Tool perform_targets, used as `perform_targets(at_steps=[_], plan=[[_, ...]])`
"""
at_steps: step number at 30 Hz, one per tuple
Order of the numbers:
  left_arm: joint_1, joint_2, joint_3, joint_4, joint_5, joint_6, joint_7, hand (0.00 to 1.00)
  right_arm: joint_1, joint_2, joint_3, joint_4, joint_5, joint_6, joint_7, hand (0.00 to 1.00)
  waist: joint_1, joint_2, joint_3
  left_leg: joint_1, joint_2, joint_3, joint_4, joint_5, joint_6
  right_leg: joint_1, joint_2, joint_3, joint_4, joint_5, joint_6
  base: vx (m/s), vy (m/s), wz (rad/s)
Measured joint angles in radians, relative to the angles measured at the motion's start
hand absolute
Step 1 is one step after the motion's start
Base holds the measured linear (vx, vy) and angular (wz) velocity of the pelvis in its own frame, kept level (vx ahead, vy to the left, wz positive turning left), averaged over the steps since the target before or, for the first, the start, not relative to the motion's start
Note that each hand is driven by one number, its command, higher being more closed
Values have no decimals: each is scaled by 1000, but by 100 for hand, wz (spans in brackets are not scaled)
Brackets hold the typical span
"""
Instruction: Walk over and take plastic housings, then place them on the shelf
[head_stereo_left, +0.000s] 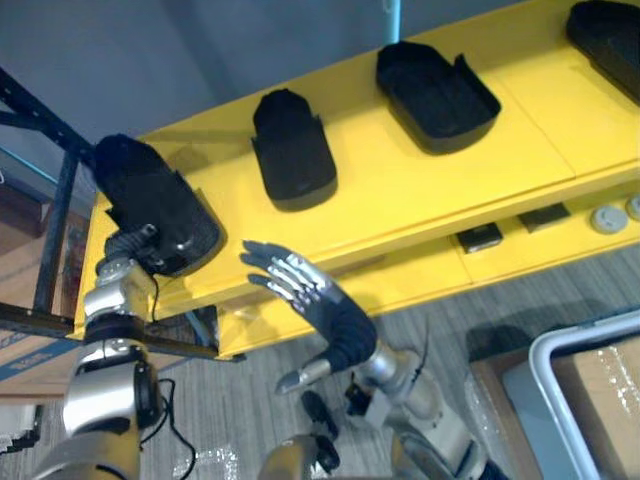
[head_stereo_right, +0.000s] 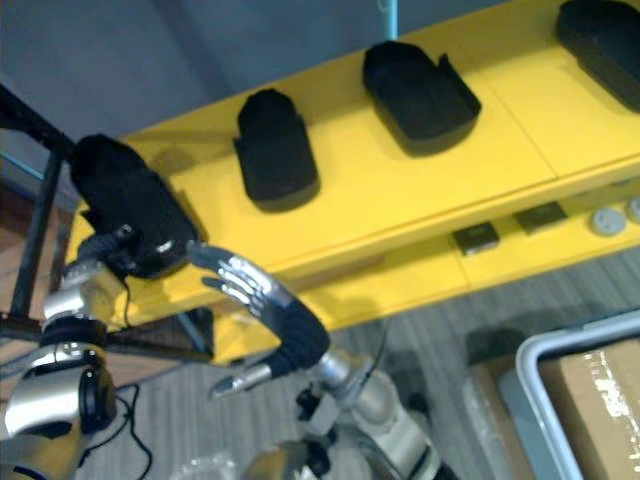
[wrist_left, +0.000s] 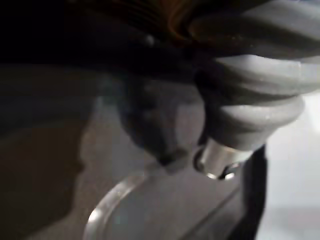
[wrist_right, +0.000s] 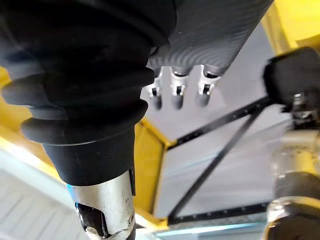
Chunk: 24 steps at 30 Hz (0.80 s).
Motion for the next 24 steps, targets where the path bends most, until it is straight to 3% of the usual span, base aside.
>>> perform_targets(at_steps=[14,18,21,24], plan=[[-6,-7,2,0,-55,-56,28,0,-4,-17,0,-26,27,0,0,0,-7,-4,3,-2,-13,48,0,-14,5,-43,-12,42,30,-12,4,10,-21,-7],[-61,-7,2,0,-56,-140,93,0,4,-17,0,-31,27,-3,3,0,-17,-5,4,-1,-13,47,0,-12,9,-39,-11,41,25,-10,6,34,-30,1],[-148,4,-4,0,38,-210,192,0,31,-18,-2,-31,27,-12,29,0,-26,-5,3,8,-12,42,0,-11,10,-16,-8,39,5,1,13,47,-28,0],[-215,85,-59,0,165,-259,271,0,76,-26,-4,-28,27,-41,51,0,-46,-7,3,33,-3,33,-5,-18,9,41,7,33,-65,29,13,45,-25,-5]])
